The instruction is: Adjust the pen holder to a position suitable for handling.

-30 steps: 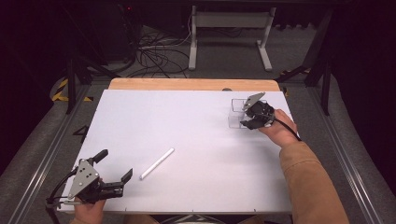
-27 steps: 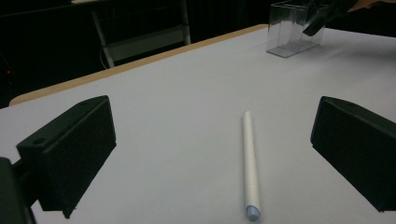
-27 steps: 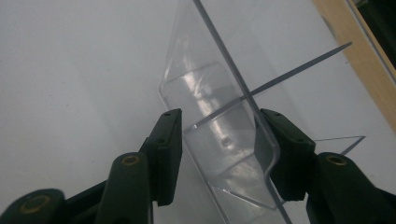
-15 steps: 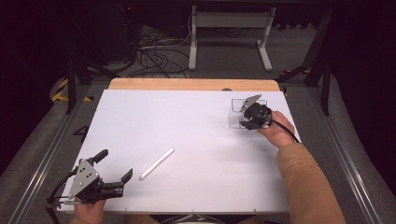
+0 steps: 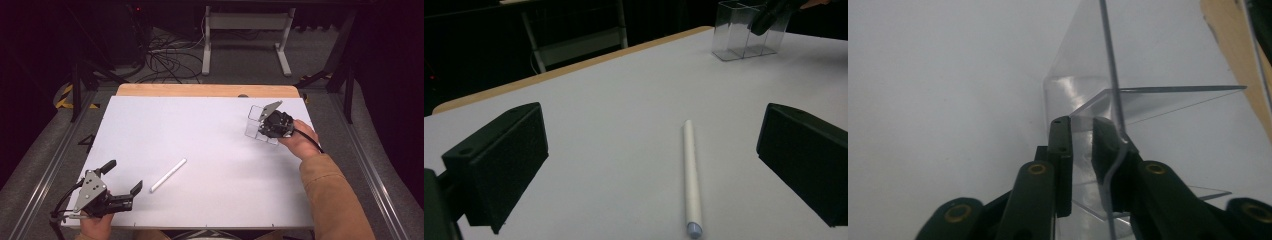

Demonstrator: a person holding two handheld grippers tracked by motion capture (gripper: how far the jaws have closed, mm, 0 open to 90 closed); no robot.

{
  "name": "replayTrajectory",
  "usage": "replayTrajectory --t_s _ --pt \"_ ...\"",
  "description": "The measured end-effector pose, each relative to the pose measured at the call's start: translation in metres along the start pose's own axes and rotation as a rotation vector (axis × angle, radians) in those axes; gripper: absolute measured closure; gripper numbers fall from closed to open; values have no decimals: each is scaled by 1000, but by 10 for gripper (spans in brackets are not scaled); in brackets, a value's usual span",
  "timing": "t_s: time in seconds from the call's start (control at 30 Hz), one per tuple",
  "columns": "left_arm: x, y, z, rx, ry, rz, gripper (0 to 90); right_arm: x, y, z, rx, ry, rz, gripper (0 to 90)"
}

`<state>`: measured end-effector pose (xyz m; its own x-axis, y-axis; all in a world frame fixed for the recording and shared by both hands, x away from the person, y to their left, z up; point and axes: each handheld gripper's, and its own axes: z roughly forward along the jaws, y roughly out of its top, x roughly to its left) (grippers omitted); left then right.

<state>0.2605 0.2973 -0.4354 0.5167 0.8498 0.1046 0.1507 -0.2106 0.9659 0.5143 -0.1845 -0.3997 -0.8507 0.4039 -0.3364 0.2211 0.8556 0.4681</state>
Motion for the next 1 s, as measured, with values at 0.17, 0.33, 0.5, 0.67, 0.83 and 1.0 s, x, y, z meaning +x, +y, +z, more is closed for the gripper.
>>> replayTrajectory --t_s 0.17,0.33,0.5,0.67,0.83,1.0 --pt "0 0 0 1 -1 1 8 4 3 -6 -25 18 -5 857" --pt "0 0 0 -1 -2 2 8 13 11 -17 -84 46 -14 862" --pt "-1 0 1 1 -6 1 8 33 31 -25 -111 86 -98 859" --pt "0 0 1 0 -4 3 8 51 51 -27 -117 147 -151 857" --pt "0 0 0 -2 -6 2 8 65 68 -25 -125 178 -192 854" --pt "0 0 0 -3 -7 3 8 75 81 -21 -124 209 -222 854"
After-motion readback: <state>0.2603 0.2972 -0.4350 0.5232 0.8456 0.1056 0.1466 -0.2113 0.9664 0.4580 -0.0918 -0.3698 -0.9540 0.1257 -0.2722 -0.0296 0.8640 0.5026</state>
